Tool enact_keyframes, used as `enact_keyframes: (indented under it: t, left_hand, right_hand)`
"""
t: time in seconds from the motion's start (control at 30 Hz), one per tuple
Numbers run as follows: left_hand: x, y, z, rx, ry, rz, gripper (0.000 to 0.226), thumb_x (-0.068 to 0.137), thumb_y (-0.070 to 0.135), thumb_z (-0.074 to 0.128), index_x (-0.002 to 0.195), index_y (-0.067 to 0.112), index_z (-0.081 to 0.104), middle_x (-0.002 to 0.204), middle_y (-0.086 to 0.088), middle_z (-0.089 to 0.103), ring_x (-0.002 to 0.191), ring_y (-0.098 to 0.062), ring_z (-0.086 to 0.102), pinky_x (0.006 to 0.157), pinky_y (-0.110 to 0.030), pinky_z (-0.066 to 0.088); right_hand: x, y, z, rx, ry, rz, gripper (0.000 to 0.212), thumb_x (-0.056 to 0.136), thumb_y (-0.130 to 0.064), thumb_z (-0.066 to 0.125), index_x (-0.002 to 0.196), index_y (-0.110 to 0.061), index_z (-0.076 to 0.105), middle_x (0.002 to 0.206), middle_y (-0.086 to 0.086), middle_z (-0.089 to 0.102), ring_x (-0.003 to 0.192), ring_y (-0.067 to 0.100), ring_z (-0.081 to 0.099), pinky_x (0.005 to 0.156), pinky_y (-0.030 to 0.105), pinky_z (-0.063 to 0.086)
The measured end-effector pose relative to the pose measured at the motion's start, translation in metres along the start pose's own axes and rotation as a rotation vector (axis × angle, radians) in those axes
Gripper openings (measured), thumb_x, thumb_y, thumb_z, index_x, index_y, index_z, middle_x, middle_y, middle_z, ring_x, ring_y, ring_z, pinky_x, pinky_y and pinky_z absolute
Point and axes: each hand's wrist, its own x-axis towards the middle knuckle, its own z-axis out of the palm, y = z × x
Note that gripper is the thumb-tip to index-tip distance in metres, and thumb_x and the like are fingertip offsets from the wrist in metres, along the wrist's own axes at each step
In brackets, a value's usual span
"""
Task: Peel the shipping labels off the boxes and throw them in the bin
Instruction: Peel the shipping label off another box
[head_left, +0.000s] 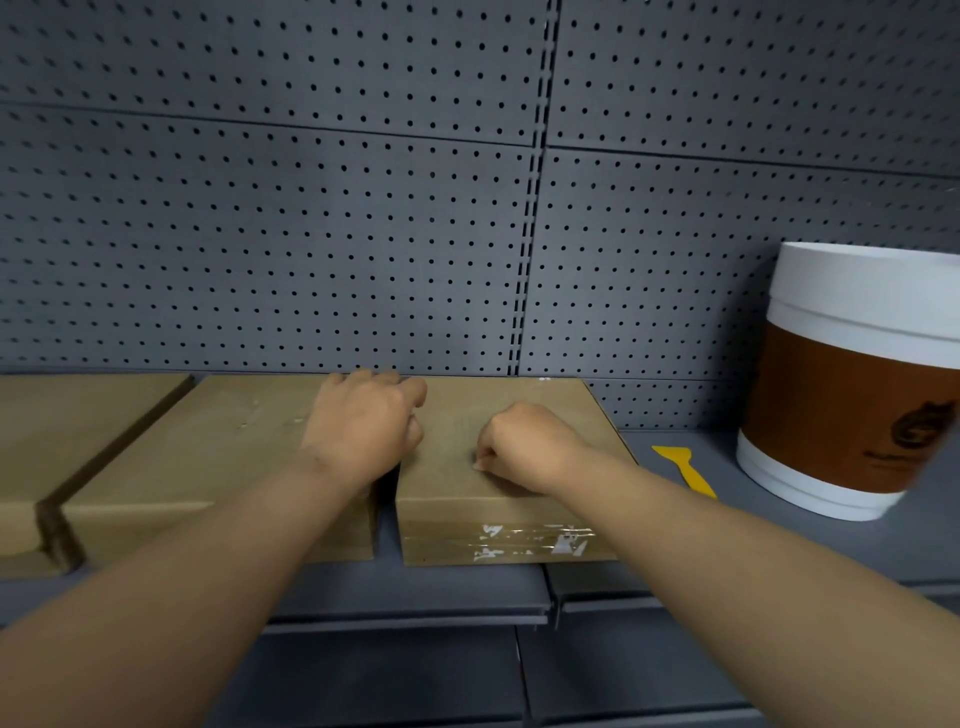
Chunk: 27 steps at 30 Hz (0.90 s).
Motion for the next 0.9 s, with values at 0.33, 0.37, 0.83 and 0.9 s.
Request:
enact_keyframes:
  t: [0.33, 0.37, 0.83, 0.9]
  left_hand:
    - [0.0, 0.0, 0.004, -0.005, -0.025, 0.001, 0.023, 0.088, 0.026, 0.047, 0.108, 0.022, 0.058, 0.101, -0.001, 0.066, 0.095, -0.024, 0.059, 0.08, -0.033, 0.042]
    - [0.0, 0.001, 0.005, -0.007, -0.028, 0.004, 0.024, 0.088, 0.026, 0.047, 0.11, 0.022, 0.058, 0.103, -0.002, 0.067, 0.096, -0.024, 0.059, 0.081, -0.033, 0.042]
    - [0.001, -0.004, 0.004, -0.044, -0.054, 0.005, 0.018, 0.088, 0.025, 0.047, 0.1, 0.02, 0.059, 0.098, -0.002, 0.065, 0.092, -0.022, 0.058, 0.082, -0.034, 0.042]
    - [0.003, -0.006, 0.006, -0.051, -0.069, -0.008, 0.018, 0.087, 0.028, 0.047, 0.098, 0.019, 0.059, 0.097, -0.002, 0.065, 0.092, -0.022, 0.059, 0.082, -0.034, 0.043]
  right_hand:
    - [-0.001, -0.004, 0.011, -0.044, 0.065, 0.051, 0.025, 0.09, -0.017, 0.048, 0.09, -0.007, 0.071, 0.091, 0.012, 0.072, 0.085, 0.03, 0.065, 0.079, 0.035, 0.055]
    - [-0.001, -0.003, 0.011, -0.042, 0.066, 0.049, 0.026, 0.091, -0.02, 0.048, 0.092, -0.008, 0.072, 0.093, 0.012, 0.072, 0.087, 0.03, 0.065, 0.08, 0.035, 0.055]
    - [-0.001, 0.002, 0.014, -0.105, 0.076, -0.067, 0.021, 0.089, -0.011, 0.047, 0.095, -0.009, 0.067, 0.099, 0.01, 0.067, 0.088, 0.028, 0.063, 0.07, 0.034, 0.051]
    - [0.004, -0.006, 0.018, -0.123, 0.101, -0.132, 0.019, 0.089, -0.007, 0.049, 0.099, -0.007, 0.065, 0.102, 0.011, 0.064, 0.092, 0.029, 0.062, 0.07, 0.034, 0.049]
